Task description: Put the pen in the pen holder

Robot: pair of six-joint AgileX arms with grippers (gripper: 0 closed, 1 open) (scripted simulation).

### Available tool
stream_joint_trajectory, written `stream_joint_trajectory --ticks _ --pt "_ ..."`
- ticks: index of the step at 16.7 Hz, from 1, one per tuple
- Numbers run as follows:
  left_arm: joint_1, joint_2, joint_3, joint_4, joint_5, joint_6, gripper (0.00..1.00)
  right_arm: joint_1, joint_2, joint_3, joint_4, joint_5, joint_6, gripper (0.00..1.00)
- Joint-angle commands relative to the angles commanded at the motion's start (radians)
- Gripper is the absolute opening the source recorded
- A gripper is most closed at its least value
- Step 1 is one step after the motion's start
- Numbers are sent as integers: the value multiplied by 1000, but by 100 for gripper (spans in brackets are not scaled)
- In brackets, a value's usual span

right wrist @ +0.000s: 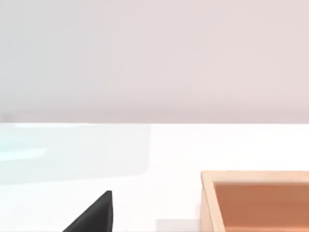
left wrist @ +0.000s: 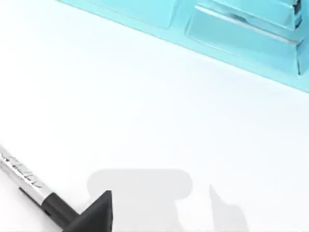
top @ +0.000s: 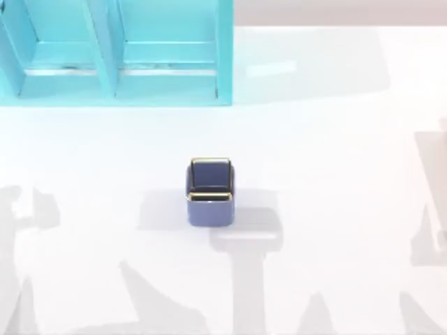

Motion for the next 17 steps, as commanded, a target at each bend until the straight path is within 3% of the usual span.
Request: stream_joint_trajectory --ticks 9,13,17 --pt "349 814 425 -268 265 -180 100 0 0 0 0 0 0 100" --pt "444 1001 544 -329 334 -227 100 0 0 0 0 0 0 100" --pt "467 1045 572 -342 350 -238 100 0 0 0 0 0 0 100"
